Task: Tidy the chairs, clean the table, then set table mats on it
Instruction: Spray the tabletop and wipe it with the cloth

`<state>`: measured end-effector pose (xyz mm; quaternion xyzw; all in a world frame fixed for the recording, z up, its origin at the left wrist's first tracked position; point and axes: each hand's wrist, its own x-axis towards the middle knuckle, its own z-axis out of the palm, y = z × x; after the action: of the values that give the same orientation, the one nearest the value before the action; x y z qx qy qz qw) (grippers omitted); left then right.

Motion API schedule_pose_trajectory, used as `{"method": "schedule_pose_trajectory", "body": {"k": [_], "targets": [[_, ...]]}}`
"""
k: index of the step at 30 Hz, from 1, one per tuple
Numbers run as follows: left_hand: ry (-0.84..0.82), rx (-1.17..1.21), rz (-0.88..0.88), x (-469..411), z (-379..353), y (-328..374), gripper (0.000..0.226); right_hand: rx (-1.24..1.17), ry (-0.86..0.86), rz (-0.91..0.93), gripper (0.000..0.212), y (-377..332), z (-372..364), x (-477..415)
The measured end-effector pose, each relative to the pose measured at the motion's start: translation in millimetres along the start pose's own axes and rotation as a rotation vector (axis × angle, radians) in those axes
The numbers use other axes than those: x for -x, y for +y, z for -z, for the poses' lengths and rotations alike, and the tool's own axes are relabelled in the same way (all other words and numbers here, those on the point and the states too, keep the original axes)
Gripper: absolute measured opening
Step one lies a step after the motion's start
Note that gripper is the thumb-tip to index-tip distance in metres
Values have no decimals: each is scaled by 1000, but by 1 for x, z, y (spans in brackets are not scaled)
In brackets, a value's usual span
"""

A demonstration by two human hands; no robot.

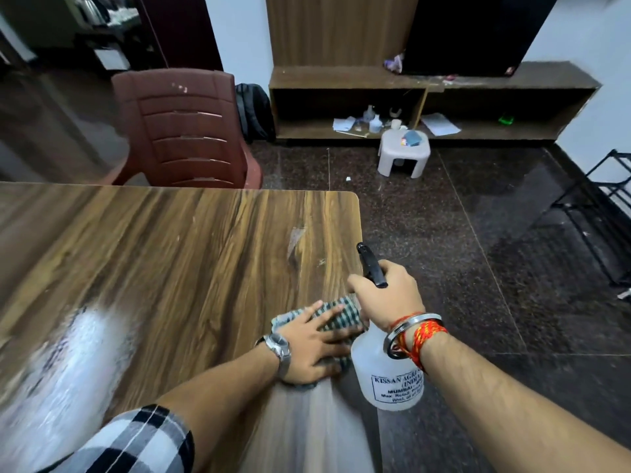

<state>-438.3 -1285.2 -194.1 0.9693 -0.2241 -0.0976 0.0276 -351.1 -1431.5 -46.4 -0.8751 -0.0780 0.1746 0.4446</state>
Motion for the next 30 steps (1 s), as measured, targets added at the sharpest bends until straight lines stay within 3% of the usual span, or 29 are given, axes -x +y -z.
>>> {"method": "schedule_pose_trajectory", "body": {"k": [7, 16, 22, 27, 30], "targets": [[93, 74, 62, 64, -16, 116, 43, 4, -100, 4, 26, 19, -1, 57], [7, 176, 327, 112, -29, 213, 51, 44, -210, 2, 24, 51, -13, 125], [-2, 272, 653, 129, -39, 259, 56, 87, -257, 20, 28, 70, -12, 160], [74, 339, 1149, 143, -39, 266, 59, 87, -279, 32, 27, 82, -8, 185], [78, 374, 1312, 146, -39, 258, 61, 83, -281, 11, 32, 86, -4, 197]]}}
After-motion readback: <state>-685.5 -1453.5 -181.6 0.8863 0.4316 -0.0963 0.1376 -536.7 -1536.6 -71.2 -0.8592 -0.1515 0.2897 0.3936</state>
